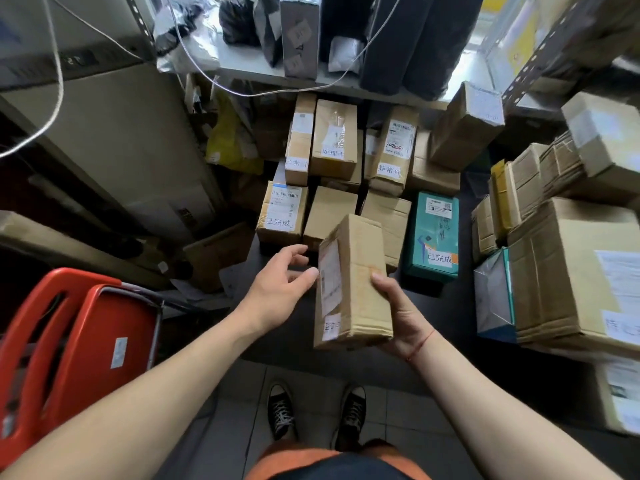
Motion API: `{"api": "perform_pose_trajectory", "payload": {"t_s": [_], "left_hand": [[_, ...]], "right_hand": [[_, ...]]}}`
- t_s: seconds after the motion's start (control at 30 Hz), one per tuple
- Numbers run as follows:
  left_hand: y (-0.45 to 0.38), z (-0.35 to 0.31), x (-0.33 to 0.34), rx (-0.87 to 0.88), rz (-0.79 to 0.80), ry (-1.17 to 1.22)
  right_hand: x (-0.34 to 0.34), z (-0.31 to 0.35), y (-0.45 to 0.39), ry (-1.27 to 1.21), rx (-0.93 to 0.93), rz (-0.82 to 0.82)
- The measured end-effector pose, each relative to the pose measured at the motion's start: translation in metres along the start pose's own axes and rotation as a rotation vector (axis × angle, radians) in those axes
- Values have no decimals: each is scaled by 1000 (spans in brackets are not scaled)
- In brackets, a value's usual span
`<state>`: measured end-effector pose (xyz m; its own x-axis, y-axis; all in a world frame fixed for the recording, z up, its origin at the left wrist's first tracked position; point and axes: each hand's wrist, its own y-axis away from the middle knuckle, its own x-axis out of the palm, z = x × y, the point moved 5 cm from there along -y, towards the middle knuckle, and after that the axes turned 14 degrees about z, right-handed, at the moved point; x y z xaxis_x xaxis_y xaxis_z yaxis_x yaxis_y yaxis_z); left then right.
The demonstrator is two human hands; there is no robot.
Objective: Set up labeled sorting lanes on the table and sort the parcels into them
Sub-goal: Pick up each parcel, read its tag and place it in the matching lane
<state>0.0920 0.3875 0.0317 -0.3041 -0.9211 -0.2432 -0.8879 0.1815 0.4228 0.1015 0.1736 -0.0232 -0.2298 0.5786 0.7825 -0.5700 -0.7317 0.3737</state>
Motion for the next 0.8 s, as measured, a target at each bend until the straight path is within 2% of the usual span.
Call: {"api": "perform_pose_trajectory", "payload": {"t_s": [0.07,0.1,0.17,0.23,0.43,0.8], "left_hand": [[-3,14,3,-177,70,23],[-4,21,8,-208,132,124],[-5,27,18,-197,228,415],[-5,28,18,-153,215,563],[-6,28,-3,-110,-26,361],[-5,32,-7,-127,-29,278]], "right_hand": [[3,2,1,-95,-21,29],[2,3,0,-112,-28,22],[-1,6,-2,-88,-32,-38],[-6,9,-2,-38,-24,-90],[-16,25,2,313,-57,-186],[-10,19,0,406,-67,-177]]}}
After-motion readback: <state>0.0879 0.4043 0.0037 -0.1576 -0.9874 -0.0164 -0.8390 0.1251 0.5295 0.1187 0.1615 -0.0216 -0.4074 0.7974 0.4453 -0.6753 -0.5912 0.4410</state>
